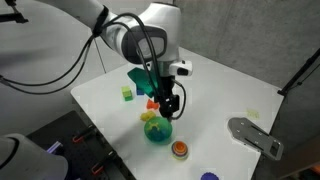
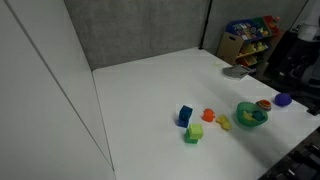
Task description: Put the small cups onto the stack of cups
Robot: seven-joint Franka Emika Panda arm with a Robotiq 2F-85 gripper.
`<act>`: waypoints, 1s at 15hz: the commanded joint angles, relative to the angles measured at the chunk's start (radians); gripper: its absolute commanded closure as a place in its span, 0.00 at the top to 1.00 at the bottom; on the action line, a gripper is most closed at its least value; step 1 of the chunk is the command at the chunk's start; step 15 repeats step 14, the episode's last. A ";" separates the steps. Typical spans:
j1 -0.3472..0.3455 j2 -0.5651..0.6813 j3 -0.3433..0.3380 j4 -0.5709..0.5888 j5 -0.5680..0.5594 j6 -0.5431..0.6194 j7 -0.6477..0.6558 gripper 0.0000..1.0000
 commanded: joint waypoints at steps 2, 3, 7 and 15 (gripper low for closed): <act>0.016 -0.150 0.065 0.050 0.051 -0.194 0.047 1.00; 0.020 -0.164 0.074 0.078 0.075 -0.243 0.040 1.00; 0.031 -0.205 0.084 0.171 0.150 -0.389 0.016 1.00; 0.025 -0.224 0.089 0.176 0.138 -0.391 0.021 1.00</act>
